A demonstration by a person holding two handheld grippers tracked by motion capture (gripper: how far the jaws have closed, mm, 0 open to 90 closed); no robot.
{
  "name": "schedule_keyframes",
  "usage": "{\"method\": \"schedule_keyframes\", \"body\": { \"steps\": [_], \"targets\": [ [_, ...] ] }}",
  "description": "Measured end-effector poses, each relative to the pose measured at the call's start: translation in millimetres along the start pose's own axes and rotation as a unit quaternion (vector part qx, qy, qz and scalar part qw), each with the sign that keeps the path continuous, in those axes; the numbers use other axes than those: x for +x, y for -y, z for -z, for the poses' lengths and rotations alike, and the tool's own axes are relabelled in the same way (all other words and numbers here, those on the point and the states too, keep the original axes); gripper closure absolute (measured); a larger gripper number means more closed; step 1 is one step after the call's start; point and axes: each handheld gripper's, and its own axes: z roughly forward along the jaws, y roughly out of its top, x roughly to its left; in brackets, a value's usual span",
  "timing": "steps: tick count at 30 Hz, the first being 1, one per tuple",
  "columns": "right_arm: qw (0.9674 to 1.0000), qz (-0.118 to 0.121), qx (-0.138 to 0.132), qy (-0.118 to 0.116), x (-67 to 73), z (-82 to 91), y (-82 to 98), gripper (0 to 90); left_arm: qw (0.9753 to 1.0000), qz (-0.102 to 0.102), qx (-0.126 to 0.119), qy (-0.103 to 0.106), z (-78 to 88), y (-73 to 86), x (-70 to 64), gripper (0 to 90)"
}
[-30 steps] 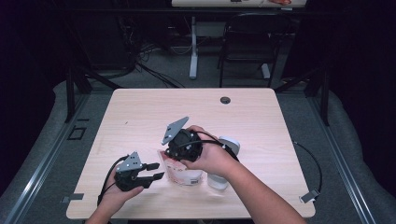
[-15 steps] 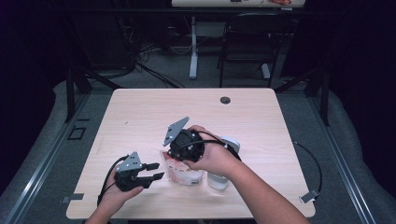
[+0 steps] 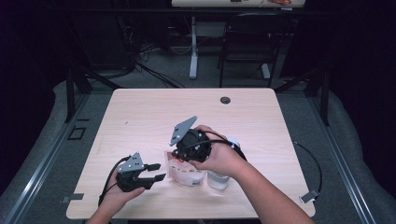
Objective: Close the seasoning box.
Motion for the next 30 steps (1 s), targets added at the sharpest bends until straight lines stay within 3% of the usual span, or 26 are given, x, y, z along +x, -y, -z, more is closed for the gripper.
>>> {"method": "schedule_keyframes", "body": {
  "steps": [9,14,20,30],
  "targets": [
    [0.9998,0.001,-0.019,-0.003,3.9,-1.5,-5.8,90.0,1.0,0.004,-0.003,-0.003,2.7,0.5,1.9,55.4],
    [0.9998,0.009,-0.017,-0.008,4.4,-4.4,-9.1,90.0,1.0,0.002,-0.006,0.007,4.1,2.6,2.6,49.4],
    [0.9997,0.01,-0.019,-0.009,3.6,-3.2,-8.5,90.0,0.9996,-0.009,0.011,0.025,-6.5,5.8,-0.9,43.2],
    [0.9995,0.016,-0.026,-0.014,5.7,4.2,-7.9,90.0,0.999,-0.014,0.016,0.039,-19.1,7.8,-1.3,39.8]
  ]
}}
